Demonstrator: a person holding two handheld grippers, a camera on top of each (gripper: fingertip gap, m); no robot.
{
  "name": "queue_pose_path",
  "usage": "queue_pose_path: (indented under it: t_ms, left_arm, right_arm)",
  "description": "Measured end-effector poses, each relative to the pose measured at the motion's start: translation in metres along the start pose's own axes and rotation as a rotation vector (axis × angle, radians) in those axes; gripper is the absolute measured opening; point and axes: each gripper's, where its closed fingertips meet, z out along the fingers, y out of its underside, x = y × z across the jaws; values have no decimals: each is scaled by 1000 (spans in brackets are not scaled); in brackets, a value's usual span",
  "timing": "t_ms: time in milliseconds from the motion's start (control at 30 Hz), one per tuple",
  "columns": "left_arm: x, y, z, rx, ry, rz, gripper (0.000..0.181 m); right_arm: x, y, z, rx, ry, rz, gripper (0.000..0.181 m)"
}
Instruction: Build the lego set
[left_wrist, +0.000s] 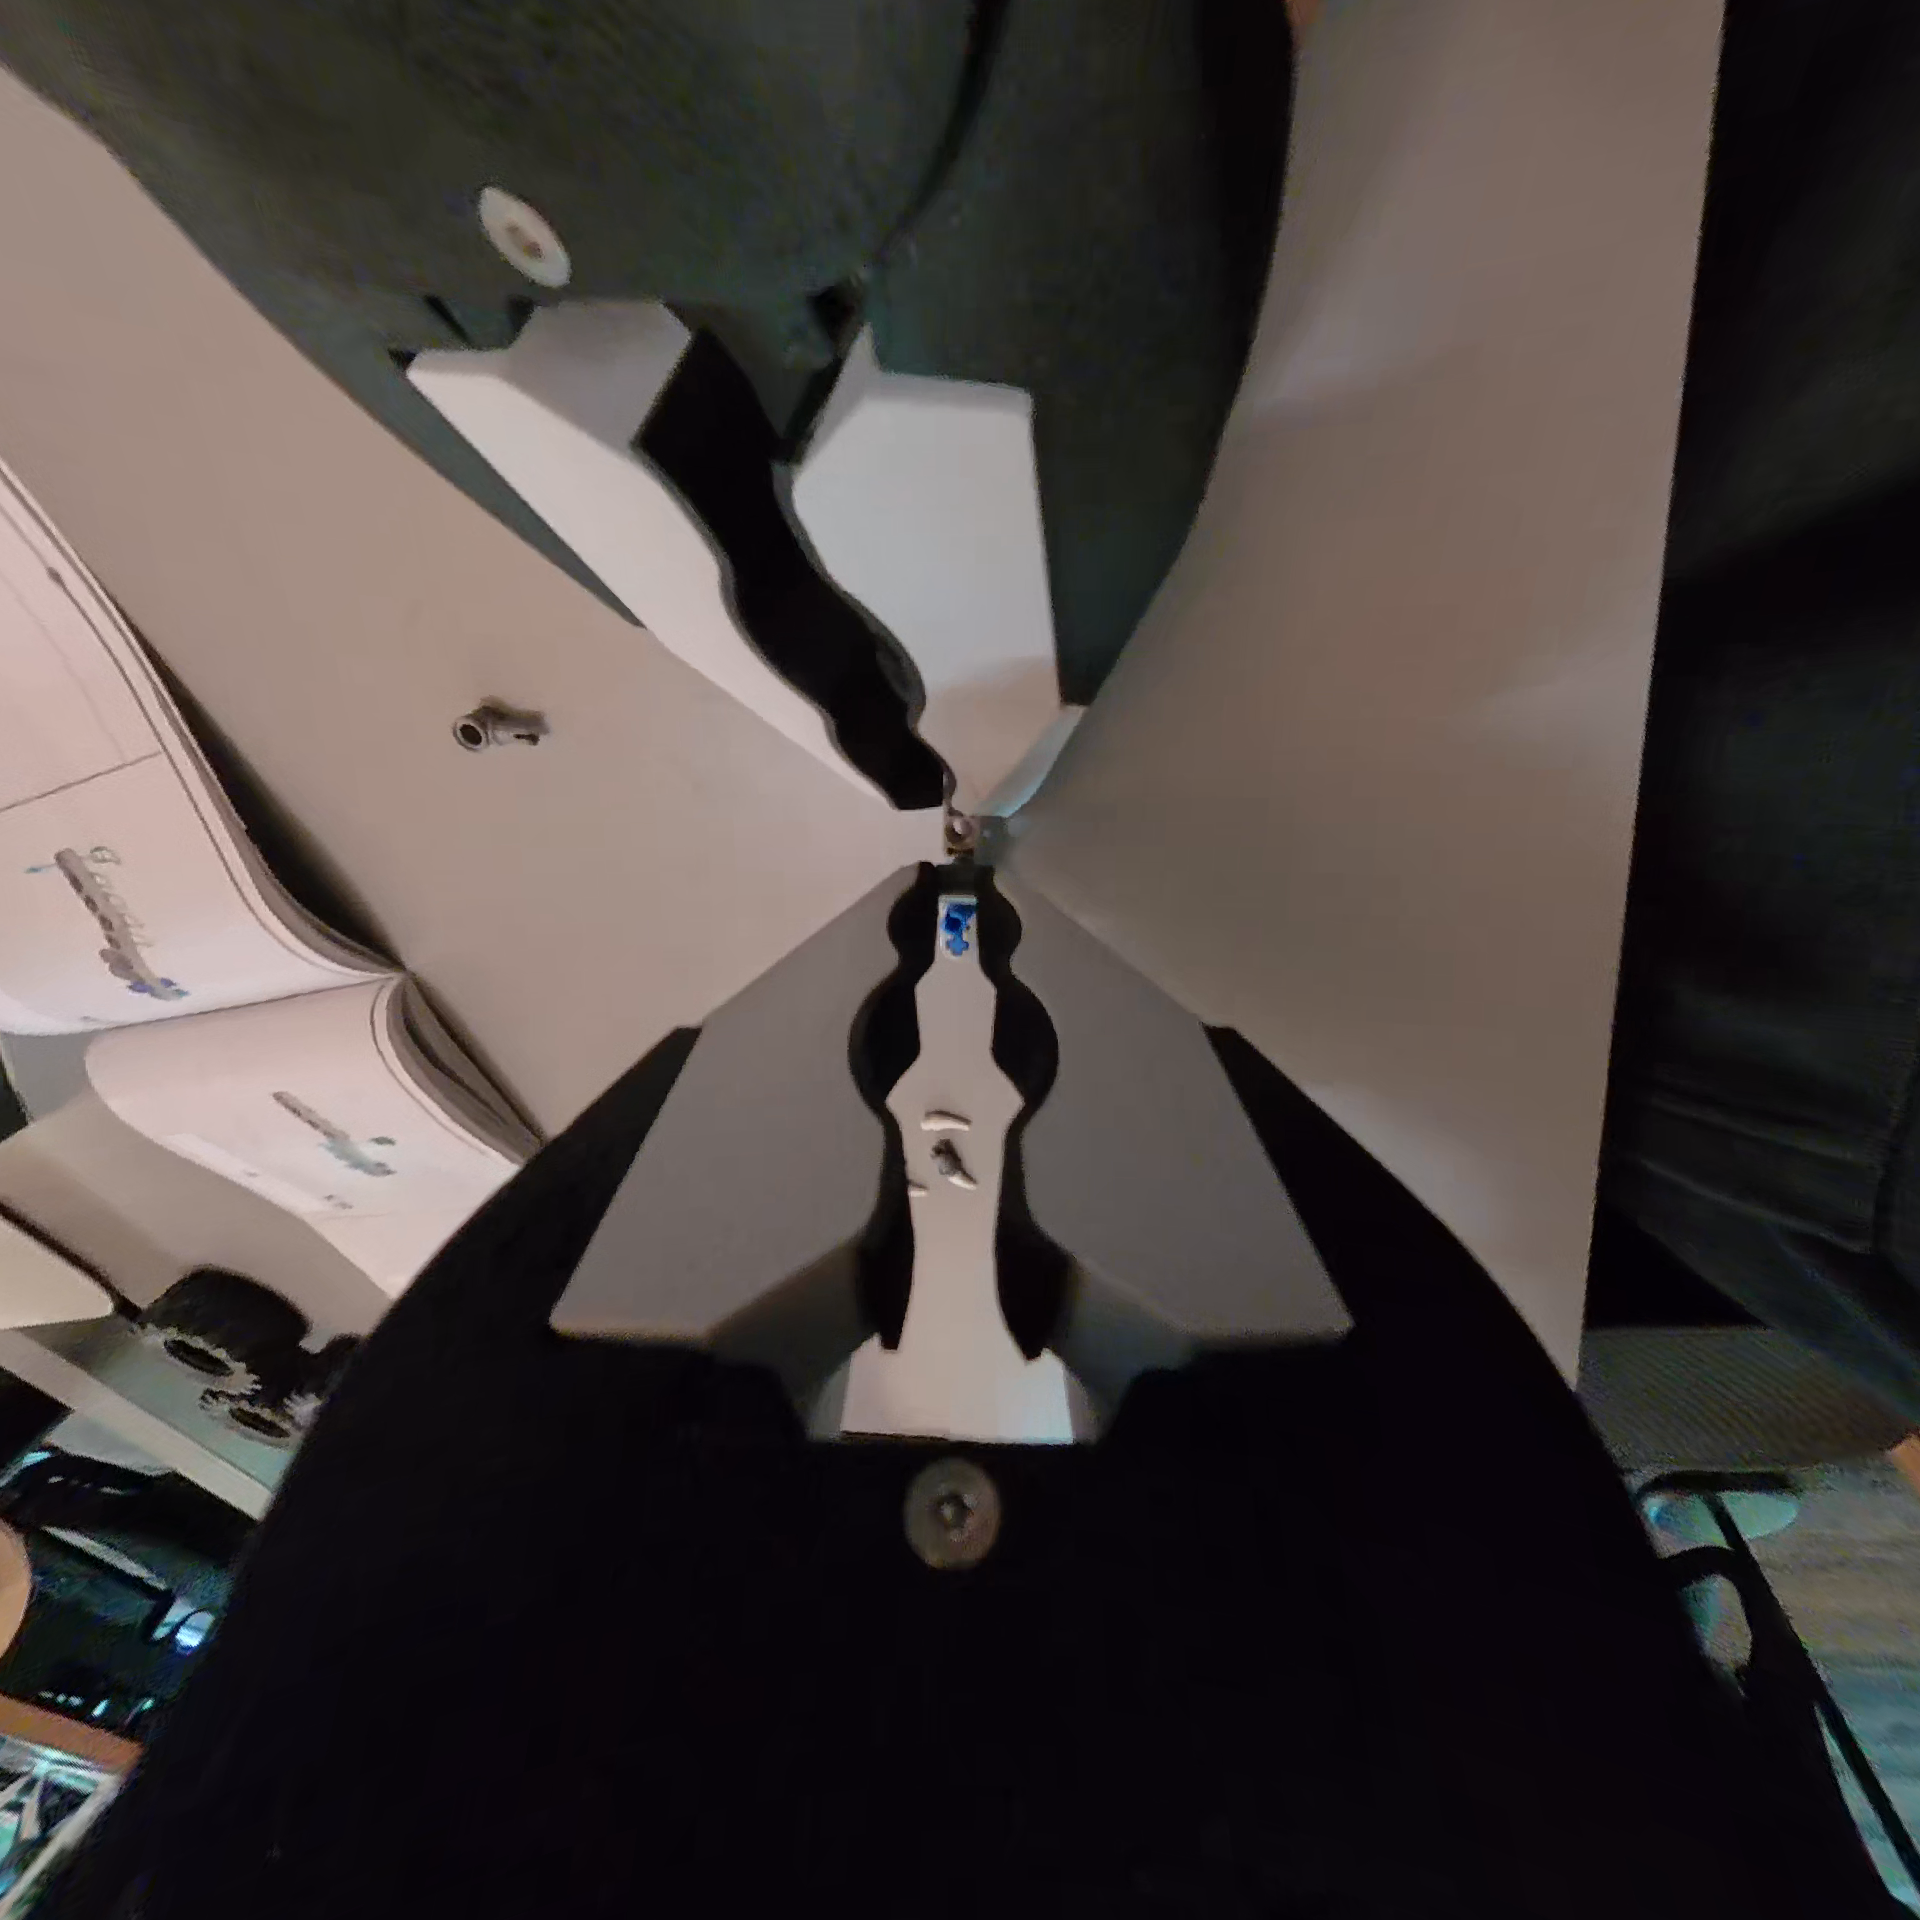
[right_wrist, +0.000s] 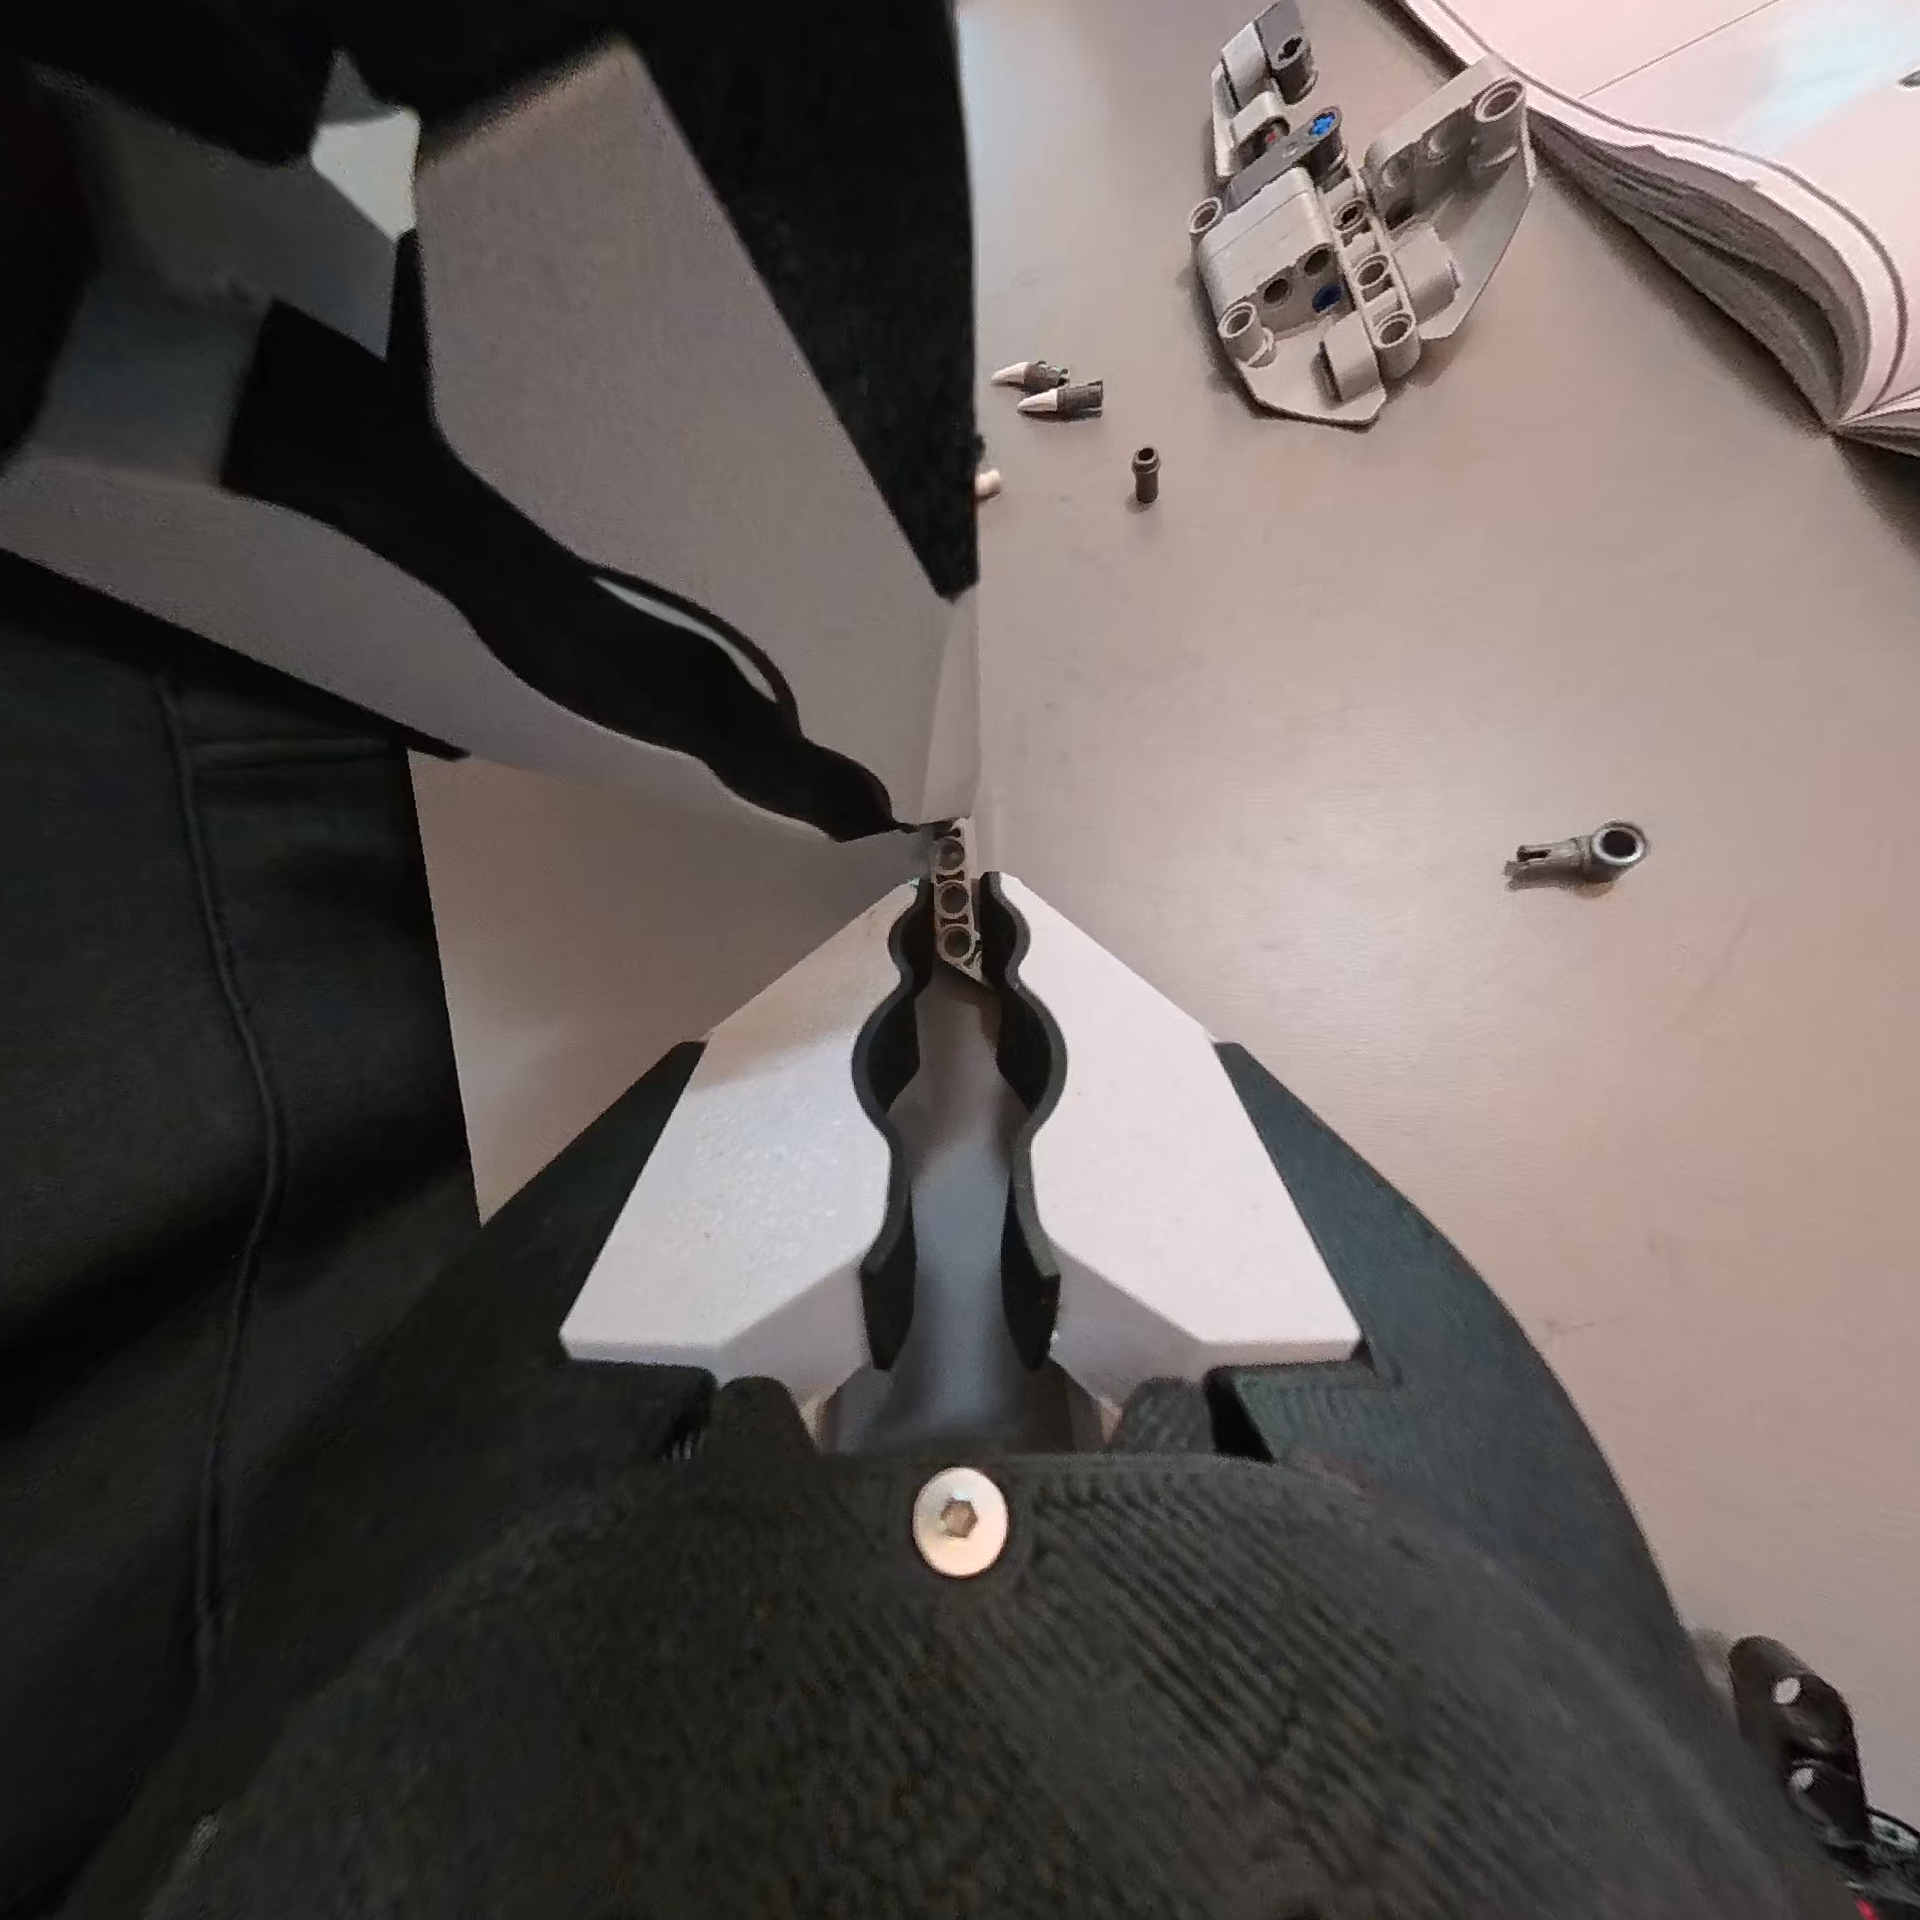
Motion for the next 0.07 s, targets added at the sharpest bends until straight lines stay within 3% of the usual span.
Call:
queue_pose_path:
  t_ms: [33,67]
  left_arm:
    - [0,0,0,-3,-2,0,4]
    - [0,0,0,-10,-9,15,4]
  right_arm:
    - [0,0,0,0,0,1,7]
    - [0,0,0,0,2,0,7]
